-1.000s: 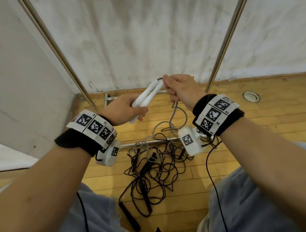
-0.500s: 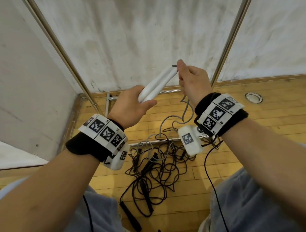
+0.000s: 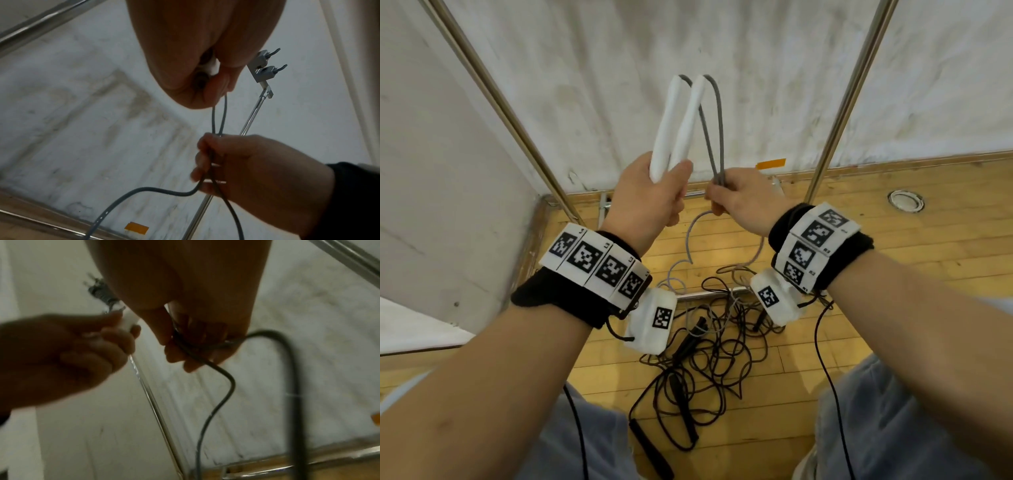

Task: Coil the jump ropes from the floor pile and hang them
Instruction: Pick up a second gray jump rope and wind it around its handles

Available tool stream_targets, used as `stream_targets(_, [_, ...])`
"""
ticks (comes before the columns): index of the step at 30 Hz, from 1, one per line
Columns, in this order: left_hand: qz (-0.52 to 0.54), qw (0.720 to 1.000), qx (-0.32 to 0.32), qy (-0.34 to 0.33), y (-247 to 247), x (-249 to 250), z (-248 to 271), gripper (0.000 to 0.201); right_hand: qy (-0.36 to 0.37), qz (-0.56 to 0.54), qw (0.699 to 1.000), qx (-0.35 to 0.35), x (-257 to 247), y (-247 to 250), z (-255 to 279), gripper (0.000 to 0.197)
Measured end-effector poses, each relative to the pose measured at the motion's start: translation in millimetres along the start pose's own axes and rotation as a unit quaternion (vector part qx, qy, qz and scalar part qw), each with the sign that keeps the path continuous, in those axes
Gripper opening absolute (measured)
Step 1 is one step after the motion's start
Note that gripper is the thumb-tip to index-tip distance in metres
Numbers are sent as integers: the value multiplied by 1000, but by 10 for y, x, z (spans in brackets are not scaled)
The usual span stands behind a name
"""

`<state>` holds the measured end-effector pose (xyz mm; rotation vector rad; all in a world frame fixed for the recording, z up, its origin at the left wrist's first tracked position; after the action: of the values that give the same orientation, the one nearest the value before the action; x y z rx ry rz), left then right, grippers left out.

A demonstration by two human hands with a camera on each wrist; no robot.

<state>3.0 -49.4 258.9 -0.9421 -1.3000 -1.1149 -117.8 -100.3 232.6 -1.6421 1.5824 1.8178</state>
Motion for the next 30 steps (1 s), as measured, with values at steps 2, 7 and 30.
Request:
stream_targets(2, [14, 1000, 9, 9, 27, -33, -35, 12, 0, 60, 998, -34, 9, -88, 29, 22])
stream_targets(7, [32, 993, 109, 32, 189, -94, -84, 20, 14, -79, 995, 51, -55, -92, 78, 23])
stream_targets(30, [58, 971, 230, 36, 751, -42, -165, 9, 25, -13, 996, -82, -46, -557, 280, 36])
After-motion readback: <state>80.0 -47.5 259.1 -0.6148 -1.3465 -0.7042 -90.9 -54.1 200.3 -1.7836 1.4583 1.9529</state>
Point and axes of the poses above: each hand's wrist, its own z-axis away from the middle knuckle, its own y-axis out of the back of the hand, x = y × z, the point moved 10 cm from there along -z, towards the middle knuckle, and after that the axes turned 12 degrees about y, right-handed, at the moved point
